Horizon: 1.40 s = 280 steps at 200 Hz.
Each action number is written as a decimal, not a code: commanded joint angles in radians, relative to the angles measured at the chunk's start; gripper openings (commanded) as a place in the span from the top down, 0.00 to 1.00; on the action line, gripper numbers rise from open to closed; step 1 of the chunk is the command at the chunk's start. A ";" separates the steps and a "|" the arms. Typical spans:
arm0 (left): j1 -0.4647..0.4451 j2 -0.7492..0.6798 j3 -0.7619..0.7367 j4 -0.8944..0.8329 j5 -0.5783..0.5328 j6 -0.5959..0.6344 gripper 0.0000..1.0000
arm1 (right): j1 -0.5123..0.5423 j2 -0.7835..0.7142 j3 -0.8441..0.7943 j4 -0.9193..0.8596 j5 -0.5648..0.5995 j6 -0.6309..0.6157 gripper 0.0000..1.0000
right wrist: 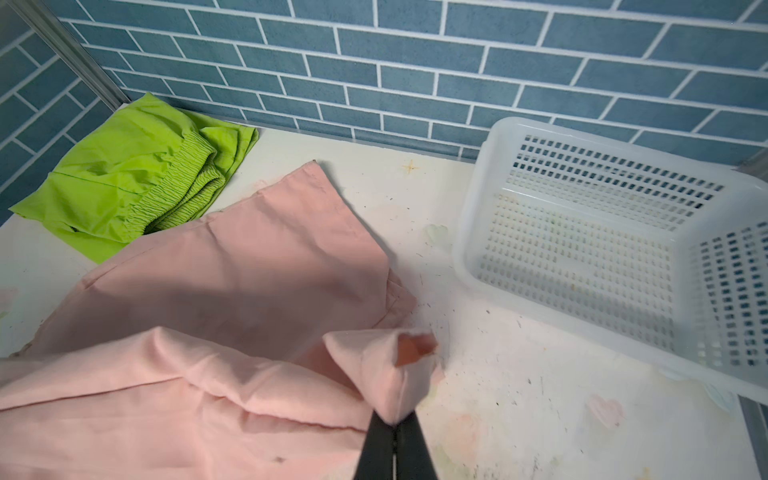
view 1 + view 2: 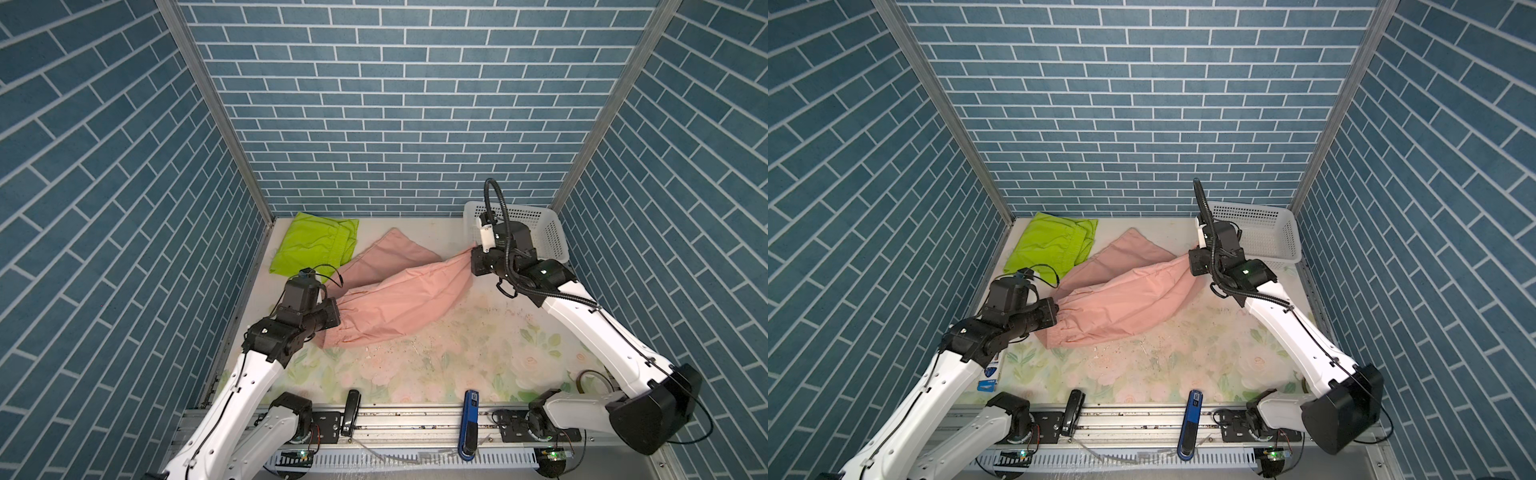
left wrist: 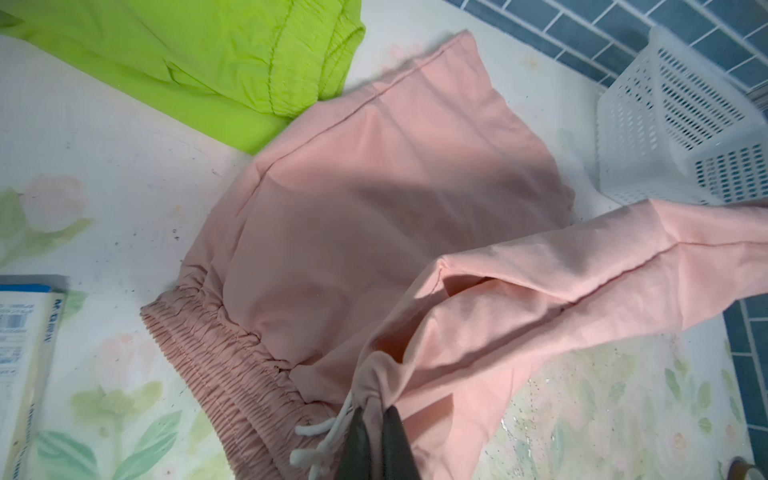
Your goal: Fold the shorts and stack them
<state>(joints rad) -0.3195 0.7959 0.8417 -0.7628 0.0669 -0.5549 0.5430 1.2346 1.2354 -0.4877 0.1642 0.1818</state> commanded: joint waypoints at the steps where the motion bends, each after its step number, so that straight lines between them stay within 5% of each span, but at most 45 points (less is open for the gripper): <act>1: -0.003 -0.064 0.025 -0.188 -0.027 -0.070 1.00 | 0.000 -0.123 -0.046 0.005 0.050 -0.032 1.00; 59: -0.005 -0.152 0.216 -0.490 -0.090 -0.076 1.00 | 0.000 -0.238 0.010 -0.106 0.097 -0.067 1.00; 113: -0.004 -0.133 0.105 -0.430 -0.126 -0.139 1.00 | 0.000 0.086 0.132 0.034 -0.047 -0.110 1.00; 169: -0.004 -0.153 -0.011 -0.462 -0.234 -0.332 1.00 | 0.001 0.465 0.455 0.024 -0.174 -0.244 1.00; 231: -0.003 -0.344 -0.114 -0.514 -0.360 -0.514 1.00 | 0.034 0.724 0.742 -0.015 -0.184 -0.339 1.00; 280: -0.004 -0.260 -0.131 -0.510 -0.406 -0.575 1.00 | 0.053 0.919 0.990 -0.075 -0.203 -0.338 1.00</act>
<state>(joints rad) -0.3313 0.4877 0.7395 -1.1275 -0.2230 -1.0660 0.6304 2.0819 2.1090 -0.5713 -0.1307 -0.0959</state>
